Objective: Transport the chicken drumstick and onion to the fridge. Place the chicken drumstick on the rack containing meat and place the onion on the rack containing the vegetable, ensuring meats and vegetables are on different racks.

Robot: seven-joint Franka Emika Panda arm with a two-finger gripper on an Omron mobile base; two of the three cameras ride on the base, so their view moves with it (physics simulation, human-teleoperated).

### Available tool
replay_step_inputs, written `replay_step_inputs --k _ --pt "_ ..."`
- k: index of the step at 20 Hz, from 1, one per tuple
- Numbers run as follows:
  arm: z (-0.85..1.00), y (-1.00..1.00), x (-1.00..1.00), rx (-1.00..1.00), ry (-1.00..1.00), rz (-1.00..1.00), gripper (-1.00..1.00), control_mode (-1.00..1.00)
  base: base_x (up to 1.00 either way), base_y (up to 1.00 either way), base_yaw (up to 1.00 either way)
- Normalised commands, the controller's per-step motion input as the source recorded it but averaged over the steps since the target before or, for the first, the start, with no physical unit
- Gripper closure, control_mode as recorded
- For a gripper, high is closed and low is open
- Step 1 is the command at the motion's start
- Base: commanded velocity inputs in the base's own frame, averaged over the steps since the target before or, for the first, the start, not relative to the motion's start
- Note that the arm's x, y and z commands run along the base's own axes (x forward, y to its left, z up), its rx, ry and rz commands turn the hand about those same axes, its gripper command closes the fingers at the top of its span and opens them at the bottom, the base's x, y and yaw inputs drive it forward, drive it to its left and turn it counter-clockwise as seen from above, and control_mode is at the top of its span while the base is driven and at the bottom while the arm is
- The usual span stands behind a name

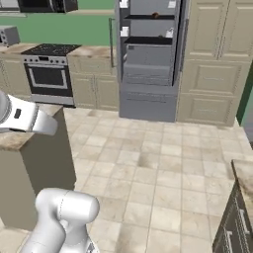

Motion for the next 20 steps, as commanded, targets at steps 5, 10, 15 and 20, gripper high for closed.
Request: replay_step_inputs --k 5,10,15,20 --pt "0.00 0.00 0.00 0.00 0.00 0.00 -1.00 1.00 -1.00 0.80 0.00" --pt "0.00 0.00 0.00 0.00 0.00 0.00 -1.00 1.00 0.00 1.00 -0.04" --pt "0.00 0.00 0.00 0.00 0.00 0.00 -1.00 1.00 0.04 1.00 0.00" --pt "0.00 0.00 0.00 0.00 0.00 0.00 -1.00 1.00 -0.05 1.00 0.00"
